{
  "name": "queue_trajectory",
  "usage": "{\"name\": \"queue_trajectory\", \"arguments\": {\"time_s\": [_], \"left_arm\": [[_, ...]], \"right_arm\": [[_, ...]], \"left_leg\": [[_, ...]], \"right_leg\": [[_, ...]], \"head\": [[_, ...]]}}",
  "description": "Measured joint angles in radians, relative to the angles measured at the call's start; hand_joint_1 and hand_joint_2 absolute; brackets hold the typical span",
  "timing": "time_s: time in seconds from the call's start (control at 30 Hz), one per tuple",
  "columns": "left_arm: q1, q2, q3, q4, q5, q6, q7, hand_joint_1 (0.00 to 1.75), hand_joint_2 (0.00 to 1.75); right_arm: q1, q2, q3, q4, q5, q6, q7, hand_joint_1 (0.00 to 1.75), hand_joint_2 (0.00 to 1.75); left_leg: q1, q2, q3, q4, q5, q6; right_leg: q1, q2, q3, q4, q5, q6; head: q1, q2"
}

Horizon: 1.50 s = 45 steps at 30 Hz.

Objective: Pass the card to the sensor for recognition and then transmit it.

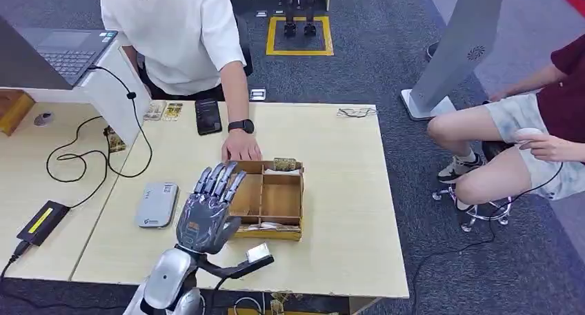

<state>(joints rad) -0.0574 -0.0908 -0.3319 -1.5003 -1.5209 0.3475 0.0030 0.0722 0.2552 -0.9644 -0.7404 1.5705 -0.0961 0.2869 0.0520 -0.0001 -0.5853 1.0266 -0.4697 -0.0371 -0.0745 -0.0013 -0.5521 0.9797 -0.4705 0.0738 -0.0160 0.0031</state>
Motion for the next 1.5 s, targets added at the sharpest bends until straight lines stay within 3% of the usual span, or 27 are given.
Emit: {"name": "queue_trajectory", "arguments": {"time_s": [0.27,1.07,1.33,1.5], "left_arm": [[-0.007,0.001,0.002,0.065,0.008,0.001,-0.060,0.00,1.75],[-0.022,0.023,0.002,0.089,0.054,-0.008,-0.097,0.00,1.75],[0.011,0.003,0.024,0.046,0.033,0.119,-0.078,0.00,1.75],[0.040,-0.037,0.073,-0.063,0.114,0.210,-0.125,0.00,1.75]], "right_arm": [[0.000,0.000,-0.003,0.000,0.000,-0.004,-0.006,0.00,0.00],[-0.001,0.000,-0.003,0.003,0.000,-0.016,-0.012,0.00,0.00],[0.002,0.000,0.000,0.004,0.000,-0.014,0.004,0.00,0.00],[0.009,0.010,0.009,-0.012,0.000,-0.004,0.010,0.00,0.00]], "left_leg": [[0.000,0.000,0.000,0.000,0.000,0.000],[0.000,0.000,0.000,0.000,0.000,0.000],[0.000,0.000,0.000,0.000,0.000,0.000],[0.000,0.000,0.000,0.000,0.000,0.000]], "right_leg": [[0.000,0.000,0.000,0.000,0.000,0.000],[0.000,0.000,0.000,0.000,0.000,0.000],[0.000,0.000,0.000,0.000,0.000,0.000],[0.000,0.000,0.000,0.000,0.000,0.000]], "head": [[0.000,0.000],[0.000,0.000],[0.000,0.000],[-0.001,0.000]]}}
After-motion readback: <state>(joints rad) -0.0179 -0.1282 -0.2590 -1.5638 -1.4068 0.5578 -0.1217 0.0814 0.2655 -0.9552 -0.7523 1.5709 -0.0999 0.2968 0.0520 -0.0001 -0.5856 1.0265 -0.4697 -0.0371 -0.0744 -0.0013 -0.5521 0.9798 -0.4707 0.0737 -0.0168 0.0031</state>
